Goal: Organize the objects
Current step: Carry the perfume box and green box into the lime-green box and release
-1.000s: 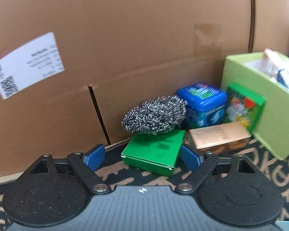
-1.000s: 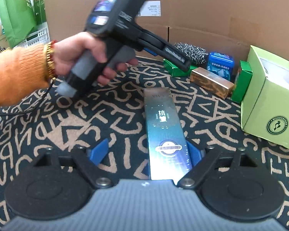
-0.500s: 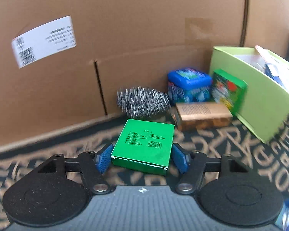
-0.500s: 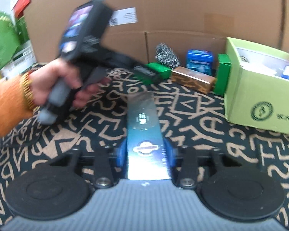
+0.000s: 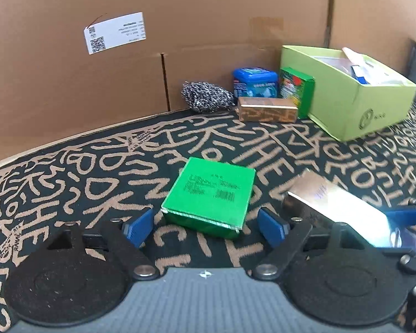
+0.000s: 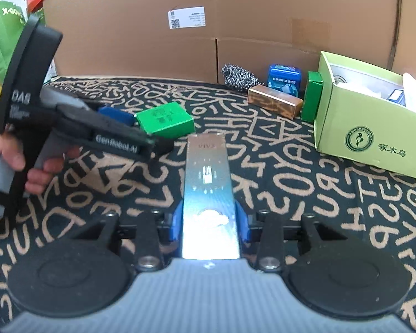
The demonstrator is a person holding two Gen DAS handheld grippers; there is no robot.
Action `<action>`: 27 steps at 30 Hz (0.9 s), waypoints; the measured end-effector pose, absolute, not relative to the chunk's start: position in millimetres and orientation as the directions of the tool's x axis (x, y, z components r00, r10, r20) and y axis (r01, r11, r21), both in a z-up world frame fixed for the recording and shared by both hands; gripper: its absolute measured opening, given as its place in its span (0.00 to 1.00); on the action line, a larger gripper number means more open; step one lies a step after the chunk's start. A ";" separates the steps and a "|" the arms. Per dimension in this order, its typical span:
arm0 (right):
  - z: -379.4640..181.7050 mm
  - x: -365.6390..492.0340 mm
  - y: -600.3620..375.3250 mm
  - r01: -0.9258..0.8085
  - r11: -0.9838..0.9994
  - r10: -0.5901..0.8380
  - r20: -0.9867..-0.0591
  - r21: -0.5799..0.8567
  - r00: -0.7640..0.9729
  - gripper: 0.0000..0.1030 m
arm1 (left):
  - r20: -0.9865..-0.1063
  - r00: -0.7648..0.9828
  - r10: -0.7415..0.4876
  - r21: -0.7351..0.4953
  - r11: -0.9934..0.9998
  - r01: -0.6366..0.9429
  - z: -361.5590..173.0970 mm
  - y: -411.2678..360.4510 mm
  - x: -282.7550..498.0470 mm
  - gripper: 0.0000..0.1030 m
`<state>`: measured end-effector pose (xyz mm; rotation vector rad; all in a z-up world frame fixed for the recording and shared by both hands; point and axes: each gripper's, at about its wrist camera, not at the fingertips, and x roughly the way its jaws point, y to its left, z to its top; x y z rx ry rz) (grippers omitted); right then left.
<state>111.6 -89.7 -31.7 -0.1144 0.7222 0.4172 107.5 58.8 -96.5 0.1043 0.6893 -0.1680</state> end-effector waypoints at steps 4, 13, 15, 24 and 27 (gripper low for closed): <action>-34.1 116.8 -83.3 -0.398 0.917 0.311 -0.655 0.018 0.689 0.39 | -0.634 0.768 -0.096 0.070 0.981 0.180 -95.5 51.8 122.5 0.83; -34.0 110.1 -95.4 -0.397 0.917 0.327 -0.645 0.041 0.690 0.37 | -0.648 0.750 -0.135 0.060 0.972 0.227 -93.1 44.3 135.4 0.65; -30.2 107.0 -103.8 -0.389 0.918 0.342 -0.633 0.069 0.695 0.37 | -0.646 0.748 -0.154 0.047 0.969 0.241 -90.8 41.8 131.4 0.65; 16.4 94.0 -155.9 -0.329 0.935 0.348 -0.504 0.130 0.791 0.37 | -0.558 0.783 -0.273 -0.054 0.954 0.295 -43.8 11.1 125.2 0.64; 37.0 93.4 -175.4 -0.295 0.949 0.314 -0.451 0.115 0.836 0.37 | -0.517 0.794 -0.321 -0.081 0.941 0.327 -22.8 -9.8 129.3 0.64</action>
